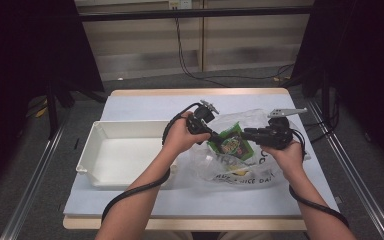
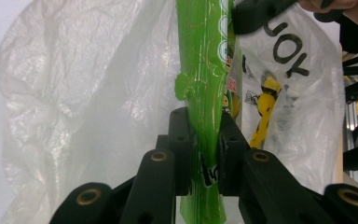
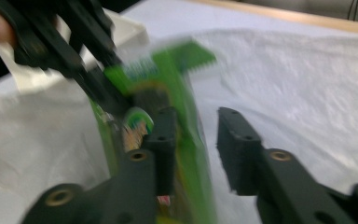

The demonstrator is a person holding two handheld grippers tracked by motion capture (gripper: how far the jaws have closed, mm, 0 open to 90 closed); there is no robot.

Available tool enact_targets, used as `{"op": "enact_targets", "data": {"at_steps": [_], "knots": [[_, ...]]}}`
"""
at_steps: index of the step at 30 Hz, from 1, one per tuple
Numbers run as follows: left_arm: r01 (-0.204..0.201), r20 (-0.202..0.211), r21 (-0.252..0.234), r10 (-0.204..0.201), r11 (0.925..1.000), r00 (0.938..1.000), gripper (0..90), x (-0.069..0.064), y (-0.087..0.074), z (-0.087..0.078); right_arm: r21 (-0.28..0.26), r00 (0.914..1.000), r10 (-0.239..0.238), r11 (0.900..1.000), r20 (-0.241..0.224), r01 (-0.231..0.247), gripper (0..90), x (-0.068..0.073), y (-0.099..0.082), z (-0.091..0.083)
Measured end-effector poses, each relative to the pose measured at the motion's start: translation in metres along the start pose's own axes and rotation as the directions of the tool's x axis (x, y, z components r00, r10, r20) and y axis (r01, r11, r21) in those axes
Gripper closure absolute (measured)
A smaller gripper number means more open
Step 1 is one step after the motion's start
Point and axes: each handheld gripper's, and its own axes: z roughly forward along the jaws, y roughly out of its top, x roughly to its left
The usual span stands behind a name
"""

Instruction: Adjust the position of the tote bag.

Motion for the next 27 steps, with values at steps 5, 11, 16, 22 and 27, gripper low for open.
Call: {"op": "enact_targets", "data": {"at_steps": [5, 11, 16, 22, 27], "knots": [[0.002, -0.032, -0.016, -0.003, 0.9999, 0.9995, 79.7, -0.001, 0.011, -0.017, 0.081, 0.999, -0.038, 0.9961, 0.025, 0.036, 47.2, 0.0, -0.007, 0.001], [-0.03, -0.057, -0.021, 0.029, 0.9993, 0.998, 79.5, -0.003, 0.029, -0.04, 0.14, 0.9992, -0.034, 0.9896, 0.02, 0.031, 35.0, -0.001, -0.017, 0.007], [-0.051, -0.081, -0.02, 0.049, 0.9985, 0.9955, 79.2, -0.006, 0.039, -0.062, 0.161, 0.9984, -0.048, 0.986, 0.029, 0.043, 29.9, -0.001, -0.02, 0.007], [-0.081, -0.112, -0.008, 0.079, 0.9967, 0.9905, 78.9, -0.005, 0.046, -0.09, 0.188, 0.9969, -0.069, 0.9802, 0.038, 0.061, 21.4, 0.002, -0.025, 0.006], [-0.082, -0.134, 0.013, 0.083, 0.9966, 0.9875, 78.5, -0.004, 0.047, -0.114, 0.187, 0.9948, -0.09, 0.9792, 0.048, 0.079, 17.3, 0.007, -0.026, 0.001]]}}
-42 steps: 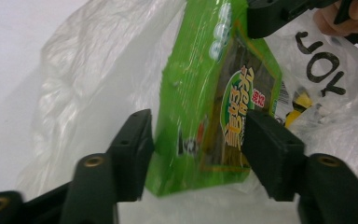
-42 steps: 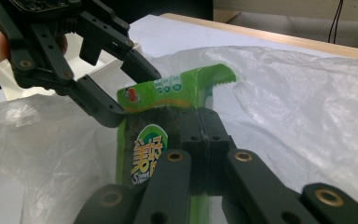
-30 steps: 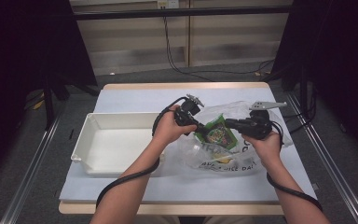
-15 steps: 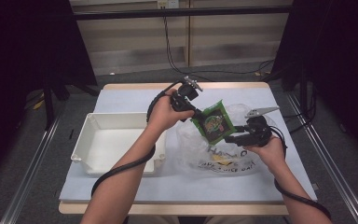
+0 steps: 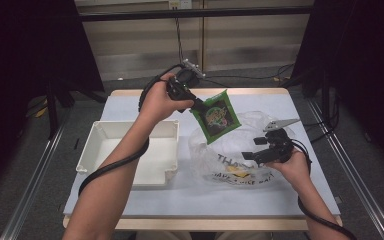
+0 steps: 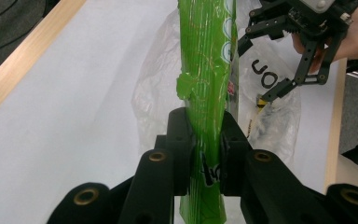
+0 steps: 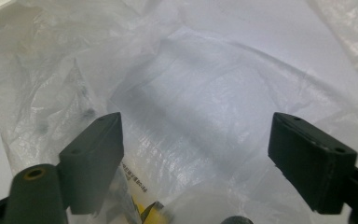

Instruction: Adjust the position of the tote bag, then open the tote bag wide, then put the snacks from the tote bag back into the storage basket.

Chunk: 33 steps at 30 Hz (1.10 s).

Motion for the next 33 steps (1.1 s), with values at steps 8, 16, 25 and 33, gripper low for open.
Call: {"op": "enact_targets", "data": {"at_steps": [8, 16, 25, 33], "knots": [[0.013, -0.006, -0.055, -0.013, 0.9984, 0.9999, 77.9, 0.011, -0.006, -0.032, -0.009, 1.0, 0.008, 0.9999, 0.002, -0.008, 15.4, 0.002, 0.001, -0.004], [0.022, -0.059, -0.025, -0.024, 0.9994, 0.998, 77.7, 0.024, -0.019, -0.052, 0.001, 0.9999, 0.01, 1.0, 0.003, -0.01, 14.9, 0.003, 0.001, 0.0], [0.038, -0.092, 0.061, -0.033, 0.9974, 0.9952, 77.6, 0.038, -0.052, -0.07, 0.01, 1.0, -0.003, 0.9999, -0.003, 0.003, 13.7, 0.002, 0.005, 0.0], [0.072, -0.123, 0.081, -0.062, 0.9941, 0.9905, 77.1, 0.045, -0.076, -0.084, 0.002, 0.9999, -0.012, 0.9999, -0.001, 0.012, 13.5, 0.004, 0.006, -0.002]]}}
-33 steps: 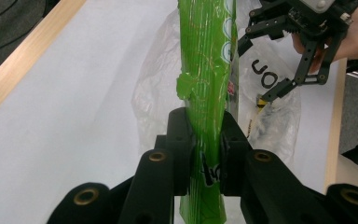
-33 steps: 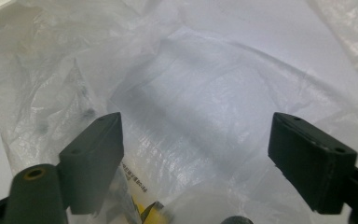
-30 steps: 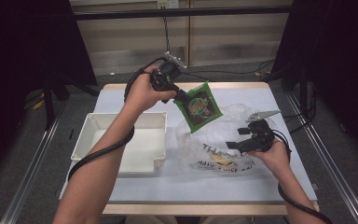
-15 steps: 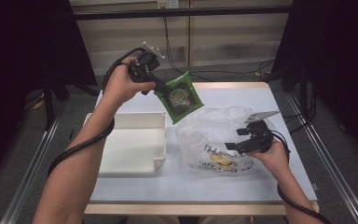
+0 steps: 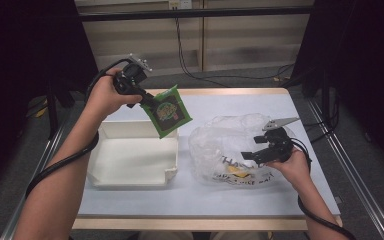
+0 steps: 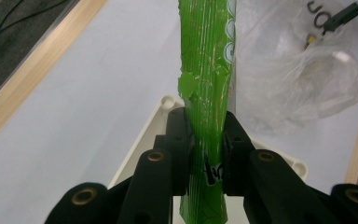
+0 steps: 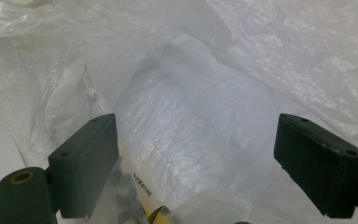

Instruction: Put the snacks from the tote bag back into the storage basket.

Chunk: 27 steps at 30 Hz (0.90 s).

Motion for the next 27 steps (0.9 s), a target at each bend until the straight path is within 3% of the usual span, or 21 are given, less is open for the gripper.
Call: {"op": "enact_targets", "data": {"at_steps": [1, 2, 7, 11, 14, 18, 27], "knots": [[-0.026, -0.001, 0.018, 0.026, 0.9995, 0.9997, 77.0, 0.003, -0.002, -0.002, -0.005, 1.0, 0.002, 1.0, -0.001, -0.002, 13.5, 0.0, 0.0, 0.0], [-0.004, -0.006, 0.016, 0.004, 0.9999, 1.0, 77.0, 0.003, -0.005, -0.003, -0.008, 1.0, 0.002, 1.0, -0.003, -0.002, 13.5, 0.0, 0.0, -0.001], [-0.001, -0.031, 0.051, 0.002, 0.9987, 0.9995, 77.0, 0.013, -0.02, -0.009, -0.008, 1.0, -0.001, 1.0, 0.001, 0.001, 13.5, -0.001, 0.0, -0.001], [-0.015, -0.023, 0.106, 0.017, 0.9942, 0.9996, 77.0, 0.02, -0.033, -0.007, -0.014, 1.0, 0.004, 0.9999, -0.003, -0.004, 13.5, -0.001, 0.0, -0.001], [-0.033, -0.017, 0.152, 0.036, 0.9879, 0.9992, 77.0, 0.025, -0.043, -0.001, -0.014, 1.0, -0.004, 0.9999, 0.0, 0.004, 13.6, -0.001, 0.002, 0.0], [-0.032, -0.014, 0.175, 0.035, 0.984, 0.9993, 76.8, 0.03, -0.055, 0.009, -0.026, 0.9999, -0.009, 0.9996, -0.012, 0.009, 13.6, 0.0, 0.003, 0.0], [-0.071, 0.024, 0.214, 0.068, 0.9742, 0.9974, 76.3, 0.034, -0.051, 0.041, -0.027, 0.9998, -0.005, 0.9996, -0.017, 0.005, 13.8, -0.001, -0.001, -0.003]]}}
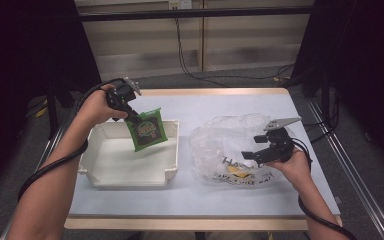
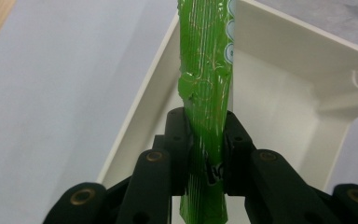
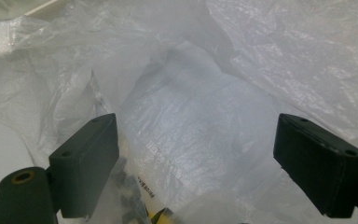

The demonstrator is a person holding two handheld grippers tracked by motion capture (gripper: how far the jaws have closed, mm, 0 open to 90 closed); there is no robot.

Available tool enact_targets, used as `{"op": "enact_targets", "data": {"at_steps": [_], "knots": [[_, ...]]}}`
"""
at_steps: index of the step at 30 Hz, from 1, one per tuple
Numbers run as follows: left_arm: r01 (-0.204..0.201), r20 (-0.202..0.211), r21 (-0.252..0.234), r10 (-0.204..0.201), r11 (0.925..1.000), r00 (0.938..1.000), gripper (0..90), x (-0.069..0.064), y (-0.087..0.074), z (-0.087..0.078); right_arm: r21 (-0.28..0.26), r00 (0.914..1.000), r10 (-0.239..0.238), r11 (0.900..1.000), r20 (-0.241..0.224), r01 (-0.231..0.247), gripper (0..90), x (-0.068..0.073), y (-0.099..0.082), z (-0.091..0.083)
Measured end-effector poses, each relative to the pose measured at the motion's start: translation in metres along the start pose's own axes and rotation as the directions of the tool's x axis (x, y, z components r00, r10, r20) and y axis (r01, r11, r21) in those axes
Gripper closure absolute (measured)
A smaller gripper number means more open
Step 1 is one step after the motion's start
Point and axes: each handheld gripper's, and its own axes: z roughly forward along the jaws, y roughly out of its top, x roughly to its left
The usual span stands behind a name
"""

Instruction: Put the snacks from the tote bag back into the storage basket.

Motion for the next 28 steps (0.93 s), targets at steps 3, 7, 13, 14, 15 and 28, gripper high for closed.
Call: {"op": "enact_targets", "data": {"at_steps": [3, 7, 13, 14, 15, 28], "knots": [[-0.025, 0.005, 0.014, 0.025, 0.9996, 0.9997, 76.0, 0.004, 0.005, 0.011, 0.0, 1.0, -0.003, 1.0, 0.004, 0.003, 13.8, 0.0, -0.001, 0.0], [-0.041, -0.012, 0.005, 0.041, 0.9991, 0.9991, 75.0, 0.01, 0.008, 0.023, -0.001, 1.0, -0.005, 1.0, 0.0, 0.005, 14.0, 0.0, -0.001, -0.001], [0.017, -0.058, -0.051, -0.02, 0.9986, 0.9981, 44.7, 0.015, 0.007, 0.021, 0.004, 0.9999, -0.008, 1.0, -0.007, 0.008, 13.9, 0.001, -0.002, -0.002], [0.038, -0.061, -0.067, -0.042, 0.997, 0.9973, 42.1, 0.015, 0.006, 0.019, 0.004, 0.9999, -0.013, 0.9999, -0.009, 0.013, 13.9, 0.001, -0.002, -0.002], [0.058, -0.067, -0.082, -0.064, 0.9949, 0.9958, 38.6, 0.016, 0.003, 0.015, 0.006, 0.9999, -0.014, 0.9999, -0.005, 0.014, 13.9, 0.001, -0.002, -0.002], [0.176, -0.104, -0.178, -0.196, 0.9682, 0.9751, 16.3, 0.001, -0.03, -0.017, -0.033, 0.9998, -0.012, 0.9994, -0.018, 0.011, 13.9, 0.012, 0.007, -0.014]]}}
